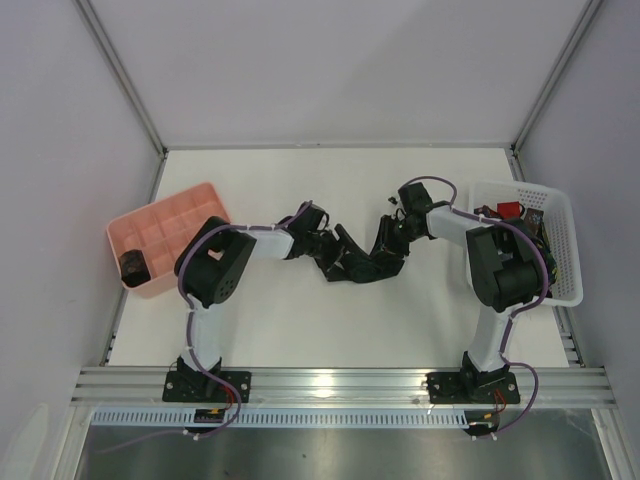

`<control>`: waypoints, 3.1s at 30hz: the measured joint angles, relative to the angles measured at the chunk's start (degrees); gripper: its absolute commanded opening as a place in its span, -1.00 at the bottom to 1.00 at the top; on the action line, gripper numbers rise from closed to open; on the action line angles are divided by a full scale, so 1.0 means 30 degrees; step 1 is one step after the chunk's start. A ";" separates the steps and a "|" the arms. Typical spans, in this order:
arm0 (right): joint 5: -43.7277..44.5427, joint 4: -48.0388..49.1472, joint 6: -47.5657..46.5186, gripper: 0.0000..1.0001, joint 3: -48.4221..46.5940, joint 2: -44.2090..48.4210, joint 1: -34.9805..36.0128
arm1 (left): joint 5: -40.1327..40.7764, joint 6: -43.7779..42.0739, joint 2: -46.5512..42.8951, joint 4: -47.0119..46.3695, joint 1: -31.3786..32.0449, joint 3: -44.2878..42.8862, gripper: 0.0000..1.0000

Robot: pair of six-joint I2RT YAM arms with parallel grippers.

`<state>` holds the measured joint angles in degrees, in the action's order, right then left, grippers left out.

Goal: Roll the ties
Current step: Place the rolled tie into the container

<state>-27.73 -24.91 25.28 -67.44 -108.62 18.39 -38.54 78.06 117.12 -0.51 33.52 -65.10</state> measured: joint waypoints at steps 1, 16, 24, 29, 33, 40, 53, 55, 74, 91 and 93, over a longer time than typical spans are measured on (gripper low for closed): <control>0.0000 0.0022 0.0015 -0.36 0.0015 0.0007 0.0000 | 0.0007 0.0015 0.0051 0.0000 0.0131 -0.0058 0.53; 0.0073 0.0736 0.0189 -0.37 0.0823 0.0495 -0.0015 | 0.0233 0.0372 0.0714 -0.0189 0.0408 -0.0313 -0.25; 0.0138 0.0874 0.0204 -0.37 0.0962 0.0605 -0.0007 | 0.0044 0.0306 0.0838 -0.0554 0.0401 -0.0306 -0.99; 0.0335 0.0342 0.0372 -0.30 0.0707 0.0605 0.0000 | 0.0036 -0.0386 0.0838 -0.0430 0.0401 -0.0408 -0.99; 0.0903 -0.1647 0.0568 0.01 -0.0437 0.0663 -0.0044 | 0.0466 -0.2455 0.0838 0.1479 0.0415 -0.1508 -0.99; 0.1887 -0.5472 0.0546 0.06 -0.4073 0.2004 -0.0211 | 0.2142 -0.8116 0.0255 0.6849 -0.0022 -0.3767 -0.99; 0.0299 -0.6863 0.0583 0.04 -0.2382 0.5719 0.0342 | 0.6674 -1.4353 -0.4830 1.6932 -0.6900 -0.6768 -0.99; 0.0036 -0.6863 0.0576 0.04 -0.2004 0.5719 0.0583 | 0.6943 -1.4608 -0.5202 1.7588 -0.7766 -0.7067 -0.99; -0.0583 -0.6681 0.0561 0.04 -0.1843 0.5450 0.1632 | 0.8459 -1.6728 -0.5923 2.0895 -1.3814 -0.8735 -0.99; -0.0561 -0.6506 0.0561 0.04 -0.1851 0.5122 0.2171 | 0.9260 -1.7027 -0.4532 2.1354 -1.4345 -0.8699 -0.99; -0.0561 -0.6506 0.0561 0.04 -0.1851 0.5122 0.2171 | 0.9457 -1.7012 -0.4102 2.1398 -1.4280 -0.8699 -0.99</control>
<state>-29.41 -44.42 26.96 -72.99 -93.25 24.91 -10.17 27.03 104.81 63.68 -9.32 -91.20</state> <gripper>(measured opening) 0.522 0.396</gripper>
